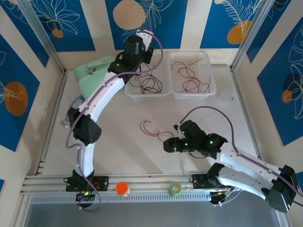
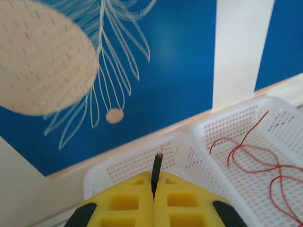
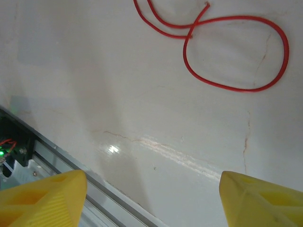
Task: Untangle the cables
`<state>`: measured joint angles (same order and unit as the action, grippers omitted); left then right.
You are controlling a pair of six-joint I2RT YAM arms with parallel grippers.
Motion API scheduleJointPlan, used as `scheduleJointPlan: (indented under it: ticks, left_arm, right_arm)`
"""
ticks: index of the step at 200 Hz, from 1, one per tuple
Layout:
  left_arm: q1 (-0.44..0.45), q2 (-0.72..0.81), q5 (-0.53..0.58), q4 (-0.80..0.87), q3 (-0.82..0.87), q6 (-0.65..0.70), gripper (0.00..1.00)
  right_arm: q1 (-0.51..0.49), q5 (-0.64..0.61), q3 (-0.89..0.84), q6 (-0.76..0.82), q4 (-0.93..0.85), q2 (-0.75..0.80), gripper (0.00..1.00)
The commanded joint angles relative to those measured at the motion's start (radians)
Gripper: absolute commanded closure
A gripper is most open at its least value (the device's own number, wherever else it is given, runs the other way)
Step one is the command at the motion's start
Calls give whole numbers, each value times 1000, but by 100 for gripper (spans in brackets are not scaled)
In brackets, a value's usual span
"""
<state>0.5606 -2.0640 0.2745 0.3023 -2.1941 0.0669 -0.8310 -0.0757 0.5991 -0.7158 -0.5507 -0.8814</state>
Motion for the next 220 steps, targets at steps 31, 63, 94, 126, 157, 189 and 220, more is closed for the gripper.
scheduleJointPlan:
  ticks: [31,63,94,126,157,189,220]
  left_arm:
    - [-30,-97,-120,-108,166,-151,100]
    - [-30,-70,-175,-132,273,-188,80]
    - [-30,-5,-205,-141,324,-182,28]
    - [-27,84,-229,-103,323,-158,2]
    - [-15,215,-251,-61,348,-145,0]
    - [4,379,-232,1,425,-144,0]
    - [23,547,-206,46,577,-163,0]
  right_arm:
    - [-50,-109,95,-2,-87,-163,27]
    - [-65,-119,208,67,-83,-347,37]
    - [-65,-127,335,137,-84,-536,43]
    - [-65,-127,437,159,-90,-739,47]
    - [-65,-158,504,152,-105,-861,51]
    - [-79,-193,543,150,-138,-922,54]
    - [-81,-210,547,144,-155,-934,62]
